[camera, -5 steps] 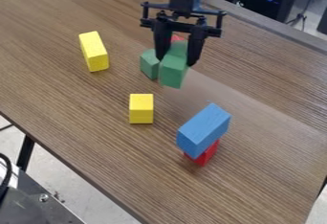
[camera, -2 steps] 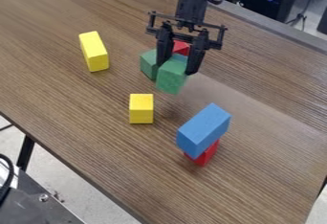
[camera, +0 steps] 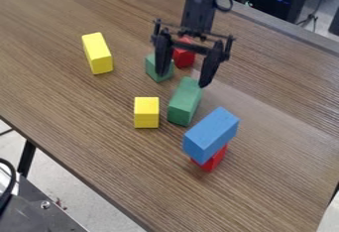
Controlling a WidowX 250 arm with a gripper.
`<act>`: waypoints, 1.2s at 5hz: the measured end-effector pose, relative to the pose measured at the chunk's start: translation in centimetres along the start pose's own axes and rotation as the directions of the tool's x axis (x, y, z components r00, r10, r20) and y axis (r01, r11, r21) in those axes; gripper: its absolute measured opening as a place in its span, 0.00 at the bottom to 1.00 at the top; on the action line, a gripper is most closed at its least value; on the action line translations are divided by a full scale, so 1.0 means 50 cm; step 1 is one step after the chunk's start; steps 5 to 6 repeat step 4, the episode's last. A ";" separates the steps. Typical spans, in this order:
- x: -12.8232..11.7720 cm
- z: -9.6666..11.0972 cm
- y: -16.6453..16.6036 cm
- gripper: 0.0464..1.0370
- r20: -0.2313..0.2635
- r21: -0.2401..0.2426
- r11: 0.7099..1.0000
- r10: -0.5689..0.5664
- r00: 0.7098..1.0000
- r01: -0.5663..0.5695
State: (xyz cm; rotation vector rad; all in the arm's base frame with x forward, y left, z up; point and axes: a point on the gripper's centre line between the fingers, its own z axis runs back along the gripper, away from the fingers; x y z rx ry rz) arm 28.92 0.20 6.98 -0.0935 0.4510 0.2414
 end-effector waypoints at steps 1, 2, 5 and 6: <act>-0.016 0.021 0.000 0.96 0.079 -0.008 1.000 -0.022 0.997 0.022; -0.069 0.079 -0.002 0.96 0.240 0.029 0.998 -0.067 0.969 0.061; -0.136 0.122 -0.027 0.96 0.387 0.204 0.963 -0.243 0.890 0.174; -0.136 0.122 -0.027 0.96 0.387 0.204 0.963 -0.243 0.890 0.174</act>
